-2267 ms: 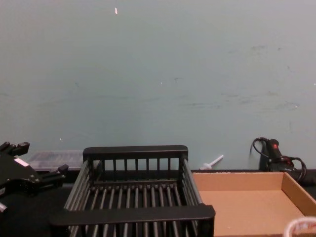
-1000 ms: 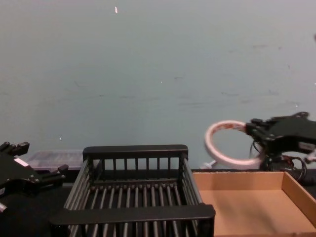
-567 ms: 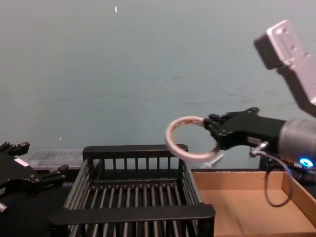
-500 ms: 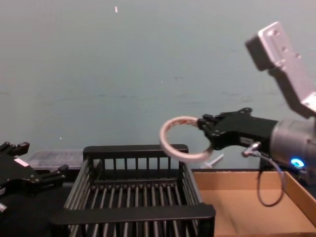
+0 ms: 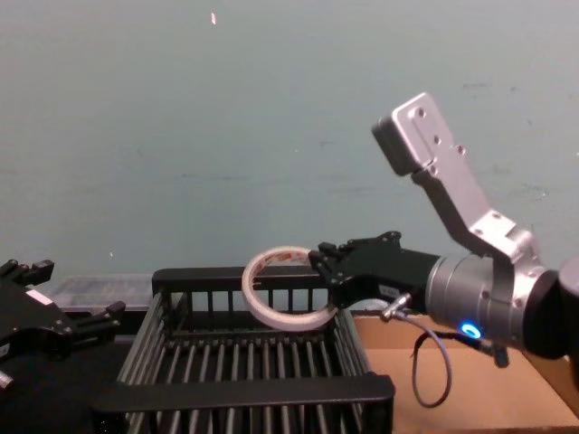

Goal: Pick up the white tape and place it into the black box , Pick up the silver tape and place it into the brown box.

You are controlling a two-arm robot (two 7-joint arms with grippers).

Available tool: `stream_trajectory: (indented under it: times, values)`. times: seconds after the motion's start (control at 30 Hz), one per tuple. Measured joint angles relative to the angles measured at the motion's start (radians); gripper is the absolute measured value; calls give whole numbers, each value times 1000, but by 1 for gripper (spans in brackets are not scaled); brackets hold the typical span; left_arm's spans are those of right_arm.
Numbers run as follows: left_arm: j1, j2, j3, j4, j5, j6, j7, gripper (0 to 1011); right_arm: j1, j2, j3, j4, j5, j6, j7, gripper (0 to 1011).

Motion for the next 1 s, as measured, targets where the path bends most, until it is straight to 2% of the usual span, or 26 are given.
stream_trajectory:
  times: [0.07, 0.47, 0.57, 0.67, 0.8, 0.87, 0.97, 1.0]
  values:
    - [0, 0, 0, 0, 0, 0, 0, 1001, 5, -7, -2, 18, -4, -7, 0, 90]
    - [0, 0, 0, 0, 0, 0, 0, 1001, 5, -6, -2, 12, -3, -6, 0, 106]
    - [0, 0, 0, 0, 0, 0, 0, 1001, 5, -5, -2, 11, -3, -5, -1, 227]
    - [0, 0, 0, 0, 0, 0, 0, 1001, 5, -5, -2, 11, -3, -5, -1, 281]
    - [0, 0, 0, 0, 0, 0, 0, 1001, 4, -5, -2, 10, -3, -5, -1, 446]
    - [0, 0, 0, 0, 0, 0, 0, 1001, 4, -5, -2, 10, -3, -5, -1, 481]
    - [0, 0, 0, 0, 0, 0, 0, 1001, 4, -5, -2, 9, -2, -4, -1, 607]
    - [0, 0, 0, 0, 0, 0, 0, 1001, 4, -5, -2, 9, -2, -4, -1, 607]
